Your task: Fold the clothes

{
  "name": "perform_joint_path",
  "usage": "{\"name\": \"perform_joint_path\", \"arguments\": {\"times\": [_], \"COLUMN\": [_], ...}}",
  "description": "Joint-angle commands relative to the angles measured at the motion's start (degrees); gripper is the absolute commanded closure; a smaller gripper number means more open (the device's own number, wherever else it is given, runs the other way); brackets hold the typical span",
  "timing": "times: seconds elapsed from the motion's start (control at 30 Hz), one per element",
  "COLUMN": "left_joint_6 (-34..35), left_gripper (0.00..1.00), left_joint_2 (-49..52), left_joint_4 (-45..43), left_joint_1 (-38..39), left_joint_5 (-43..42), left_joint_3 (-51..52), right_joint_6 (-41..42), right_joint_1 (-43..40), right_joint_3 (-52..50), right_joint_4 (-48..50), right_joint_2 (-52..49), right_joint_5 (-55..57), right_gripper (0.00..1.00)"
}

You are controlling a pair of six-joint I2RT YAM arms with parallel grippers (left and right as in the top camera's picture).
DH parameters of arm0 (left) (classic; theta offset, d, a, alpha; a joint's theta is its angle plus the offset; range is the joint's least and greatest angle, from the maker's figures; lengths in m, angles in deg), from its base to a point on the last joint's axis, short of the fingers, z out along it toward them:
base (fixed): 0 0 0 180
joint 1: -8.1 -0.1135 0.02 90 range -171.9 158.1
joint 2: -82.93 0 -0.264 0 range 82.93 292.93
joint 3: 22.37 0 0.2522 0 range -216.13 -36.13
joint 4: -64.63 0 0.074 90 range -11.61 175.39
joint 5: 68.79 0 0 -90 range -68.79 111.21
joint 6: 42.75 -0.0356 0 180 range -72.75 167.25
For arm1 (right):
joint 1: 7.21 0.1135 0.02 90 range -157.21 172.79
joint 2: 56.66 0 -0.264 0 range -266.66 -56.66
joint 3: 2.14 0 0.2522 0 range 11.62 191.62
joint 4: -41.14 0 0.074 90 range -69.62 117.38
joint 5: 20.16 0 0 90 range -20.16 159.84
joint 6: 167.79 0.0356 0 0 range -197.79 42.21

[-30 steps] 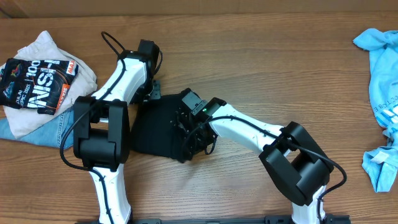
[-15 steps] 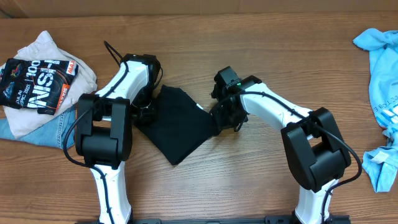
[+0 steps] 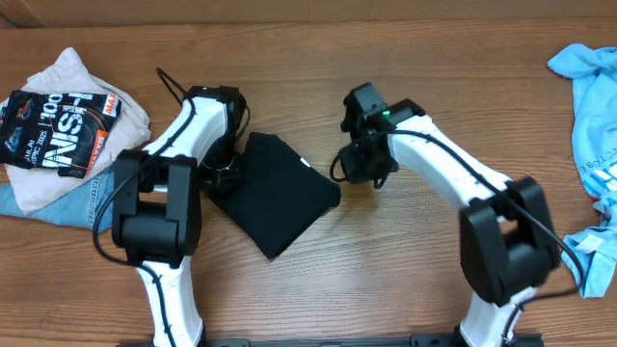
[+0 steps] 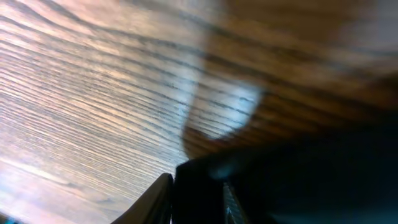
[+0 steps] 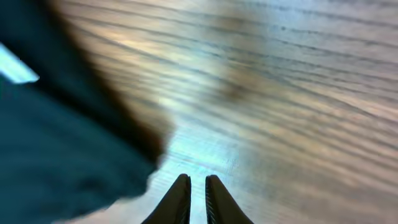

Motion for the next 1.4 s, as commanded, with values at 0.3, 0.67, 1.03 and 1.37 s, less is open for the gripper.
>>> {"name": "perform_joint_path", "arguments": {"times": [0.3, 0.67, 1.03, 1.37], "left_joint_6": [-1.55, -5.07, -5.55, -5.51], "left_gripper": [0.57, 0.56, 0.52, 0.43], "left_joint_2": [-14.29, -14.29, -14.29, -14.29], "left_joint_4": [-7.06, -5.57, -6.95, -10.8], "left_joint_1": [-0.24, -0.24, -0.24, -0.24], "left_joint_5": [-13.29, -18.38, -21.44, -21.44], "left_joint_3": [0.72, 6.43, 12.52, 15.39], "right_joint_6": [-2.56, 5.27, 13.66, 18.08], "right_joint_1": [6.78, 13.35, 13.62, 13.62], "right_joint_3": [-0.81, -10.6, -19.69, -19.67], "right_joint_4": [0.96, 15.96, 34.4, 34.99], "right_joint_2": [6.49, 6.05, 2.84, -5.73], "right_joint_5": [-44.59, -47.74, -36.52, -31.56], "right_gripper": [0.93, 0.93, 0.92, 0.92]}}
